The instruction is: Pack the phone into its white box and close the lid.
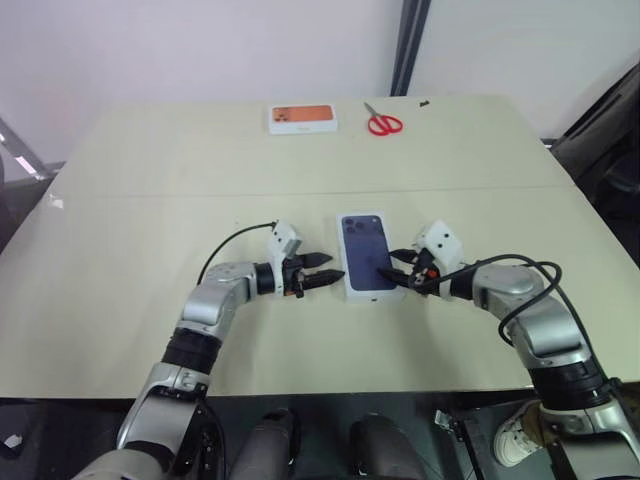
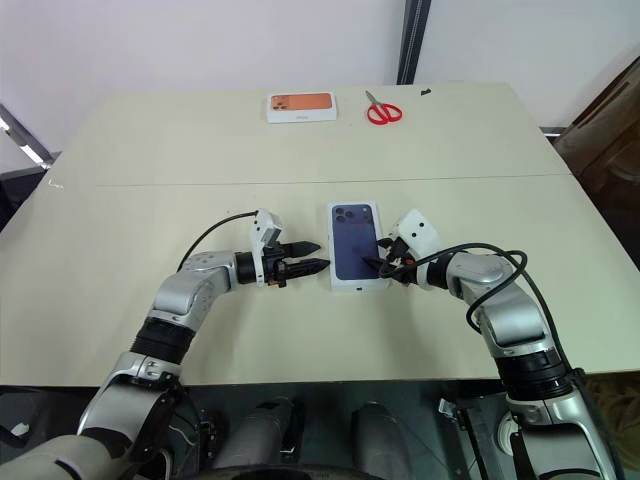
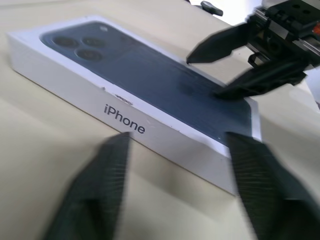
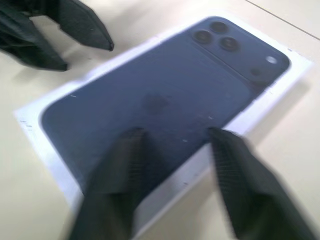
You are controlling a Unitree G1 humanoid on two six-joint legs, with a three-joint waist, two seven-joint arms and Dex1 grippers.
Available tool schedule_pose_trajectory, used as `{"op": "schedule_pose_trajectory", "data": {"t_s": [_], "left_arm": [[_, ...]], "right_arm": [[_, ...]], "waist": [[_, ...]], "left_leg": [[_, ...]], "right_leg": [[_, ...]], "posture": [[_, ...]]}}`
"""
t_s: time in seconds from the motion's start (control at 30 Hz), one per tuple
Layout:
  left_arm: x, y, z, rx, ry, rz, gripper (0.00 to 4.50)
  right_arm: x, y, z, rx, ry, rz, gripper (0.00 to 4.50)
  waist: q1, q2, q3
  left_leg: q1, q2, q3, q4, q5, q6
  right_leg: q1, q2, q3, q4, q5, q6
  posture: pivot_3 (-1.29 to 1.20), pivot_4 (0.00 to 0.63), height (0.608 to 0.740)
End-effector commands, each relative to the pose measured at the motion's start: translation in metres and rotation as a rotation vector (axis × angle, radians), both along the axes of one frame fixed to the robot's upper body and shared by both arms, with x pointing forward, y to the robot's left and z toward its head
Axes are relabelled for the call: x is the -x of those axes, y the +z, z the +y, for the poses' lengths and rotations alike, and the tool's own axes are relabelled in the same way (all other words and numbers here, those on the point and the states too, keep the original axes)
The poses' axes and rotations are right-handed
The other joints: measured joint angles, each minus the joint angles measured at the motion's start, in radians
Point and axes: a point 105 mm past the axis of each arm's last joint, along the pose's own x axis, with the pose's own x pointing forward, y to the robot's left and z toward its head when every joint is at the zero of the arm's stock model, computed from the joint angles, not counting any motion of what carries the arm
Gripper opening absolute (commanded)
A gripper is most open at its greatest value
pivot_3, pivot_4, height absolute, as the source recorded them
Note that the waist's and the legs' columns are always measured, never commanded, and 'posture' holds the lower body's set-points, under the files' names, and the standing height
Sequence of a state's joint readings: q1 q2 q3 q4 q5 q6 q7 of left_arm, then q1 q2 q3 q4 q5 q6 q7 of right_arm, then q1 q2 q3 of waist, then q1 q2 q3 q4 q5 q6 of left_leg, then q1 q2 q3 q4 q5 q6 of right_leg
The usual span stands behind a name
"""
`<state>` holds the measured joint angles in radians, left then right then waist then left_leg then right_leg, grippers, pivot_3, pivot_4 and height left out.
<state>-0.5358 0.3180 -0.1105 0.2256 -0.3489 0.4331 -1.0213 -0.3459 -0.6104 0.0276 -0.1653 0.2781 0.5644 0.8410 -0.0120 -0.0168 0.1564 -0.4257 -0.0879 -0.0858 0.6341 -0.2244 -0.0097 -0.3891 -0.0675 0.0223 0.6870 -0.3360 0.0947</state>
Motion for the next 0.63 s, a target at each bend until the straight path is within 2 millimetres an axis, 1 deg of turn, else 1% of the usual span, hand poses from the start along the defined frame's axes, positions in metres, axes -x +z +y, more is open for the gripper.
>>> {"op": "schedule_pose_trajectory", "data": {"t_s": [0.03,0.1,0.2,0.23,0.3,0.37,0.47,0.53,0.6,0.63], "left_arm": [[-0.002,0.027,0.033,0.014,0.045,-0.11,4.5],[-0.003,0.026,0.048,-0.015,0.09,-0.138,4.5],[0.006,0.021,0.071,-0.069,0.114,-0.145,4.5],[0.009,0.02,0.076,-0.082,0.119,-0.147,4.5],[0.013,0.023,0.092,-0.086,0.163,-0.166,4.5],[0.02,0.022,0.104,-0.106,0.179,-0.169,4.5],[0.032,0.015,0.118,-0.129,0.193,-0.119,4.5],[0.039,0.004,0.126,-0.147,0.197,-0.064,4.5],[0.044,-0.003,0.127,-0.163,0.195,-0.055,4.5],[0.044,-0.004,0.127,-0.163,0.196,-0.059,4.5]], "right_arm": [[0.012,0.028,-0.017,-0.056,0.008,-0.07,4.41],[0.019,0.029,-0.026,-0.084,0.003,-0.052,4.41],[0.03,0.036,-0.033,-0.109,0.012,-0.039,4.41],[0.032,0.038,-0.033,-0.113,0.016,-0.036,4.41],[0.036,0.043,-0.041,-0.102,0.006,-0.061,4.41],[0.041,0.041,-0.05,-0.055,-0.003,-0.086,4.41],[0.046,0.035,-0.064,-0.003,-0.021,-0.081,4.41],[0.044,0.031,-0.071,0.004,-0.042,-0.069,4.41],[0.04,0.031,-0.071,-0.019,-0.05,-0.069,4.41],[0.038,0.031,-0.069,-0.024,-0.049,-0.07,4.41]], "waist": [[0.0,0.0,0.0],[0.001,0.0,0.0],[0.001,0.0,0.0],[0.0,0.0,0.0],[-0.001,0.001,0.0],[0.0,0.0,0.0],[0.001,0.001,0.0],[0.001,0.001,0.0],[0.001,0.001,0.0],[0.001,0.001,0.0]], "left_leg": [[0.0,0.0,0.0,0.0,0.001,-0.001],[0.0,0.0,0.0,-0.001,0.001,-0.001],[0.0,0.0,0.0,-0.001,-0.001,0.001],[0.0,0.0,0.0,-0.001,-0.001,0.002],[0.0,0.0,0.0,-0.002,-0.001,0.002],[0.0,0.0,0.0,-0.002,-0.001,0.002],[0.0,0.0,0.0,-0.002,-0.002,0.003],[0.001,0.0,0.0,-0.002,-0.002,0.004],[0.001,0.0,0.0,-0.002,-0.002,0.004],[0.001,0.0,0.0,-0.002,-0.002,0.004]], "right_leg": [[0.0,0.0,0.0,0.0,0.0,0.0],[0.0,0.0,0.0,-0.001,0.0,0.0],[0.001,-0.001,0.0,-0.001,0.0,0.0],[0.001,-0.001,0.0,-0.001,0.0,0.0],[0.0,-0.001,0.0,-0.001,0.0,0.0],[0.0,-0.001,0.0,-0.001,0.0,0.0],[0.001,-0.001,0.0,-0.002,0.0,0.0],[0.001,-0.002,0.0,-0.002,0.0,0.0],[0.002,-0.002,0.0,-0.002,0.0,0.0],[0.002,-0.002,0.0,-0.002,0.0,0.0]], "posture": [[0.0,0.15,0.734],[0.0,0.15,0.734],[0.0,0.15,0.734],[0.0,0.15,0.734],[0.0,0.15,0.734],[0.0,0.15,0.734],[0.0,0.15,0.734],[0.0,0.15,0.734],[0.0,0.15,0.734],[0.0,0.15,0.734]]}}
